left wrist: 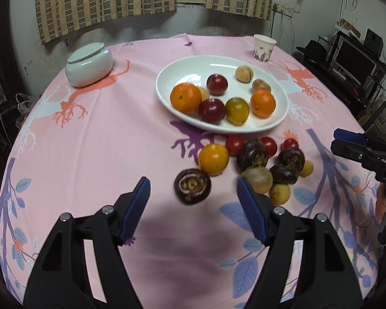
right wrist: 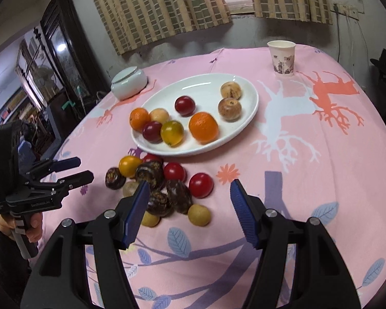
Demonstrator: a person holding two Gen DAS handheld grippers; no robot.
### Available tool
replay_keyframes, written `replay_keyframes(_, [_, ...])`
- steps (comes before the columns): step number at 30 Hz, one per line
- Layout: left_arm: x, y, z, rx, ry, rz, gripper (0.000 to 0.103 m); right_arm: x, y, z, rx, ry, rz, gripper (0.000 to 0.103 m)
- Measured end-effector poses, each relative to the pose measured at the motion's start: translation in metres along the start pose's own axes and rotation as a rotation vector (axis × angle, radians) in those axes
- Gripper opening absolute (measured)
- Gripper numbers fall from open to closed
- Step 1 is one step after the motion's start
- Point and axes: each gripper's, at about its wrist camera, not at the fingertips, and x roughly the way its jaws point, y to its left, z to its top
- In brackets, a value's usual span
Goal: Organize fruits
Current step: 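Grasp a dark mangosteen with the left tool while the right tool grasps a small yellow fruit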
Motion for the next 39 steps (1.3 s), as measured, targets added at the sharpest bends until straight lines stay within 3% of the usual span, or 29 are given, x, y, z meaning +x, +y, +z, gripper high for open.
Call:
replay_keyframes(6, [0.022, 0.002, -0.010, 0.019, 0.039, 0.026, 0.071, 0.005, 0.007, -0.008, -0.025, 0.015, 0.008, 0.065])
replay_keyframes(17, [0.051, -0.001, -0.006, 0.032, 0.072, 0.036, 0.071, 0.013, -0.015, -0.016, 0.076, 0.022, 0.059, 0.065])
replay_keyframes(19, [0.059, -0.001, -0.006, 0.033, 0.087, 0.032, 0.066, 0.014, -0.017, -0.016, 0.079, 0.021, 0.061, 0.065])
replay_keyframes(21, [0.064, -0.001, -0.006, 0.024, 0.082, 0.020, 0.045, 0.015, -0.018, -0.017, 0.083, 0.026, 0.063, 0.065])
replay_keyframes(25, [0.061, 0.004, -0.003, -0.042, 0.089, -0.011, 0.043, 0.021, -0.014, -0.020, 0.025, 0.029, -0.019, 0.065])
replay_keyframes(27, [0.056, 0.001, -0.005, -0.020, 0.074, -0.007, 0.043, 0.023, -0.008, -0.023, -0.028, 0.036, -0.075, 0.065])
replay_keyframes(33, [0.036, 0.002, -0.014, -0.009, 0.046, -0.029, 0.043, 0.038, 0.019, -0.033, -0.200, 0.095, -0.145, 0.065])
replay_keyframes(39, [0.025, 0.011, -0.020, -0.027, 0.042, -0.054, 0.044, 0.056, 0.026, -0.038, -0.273, 0.141, -0.206, 0.065])
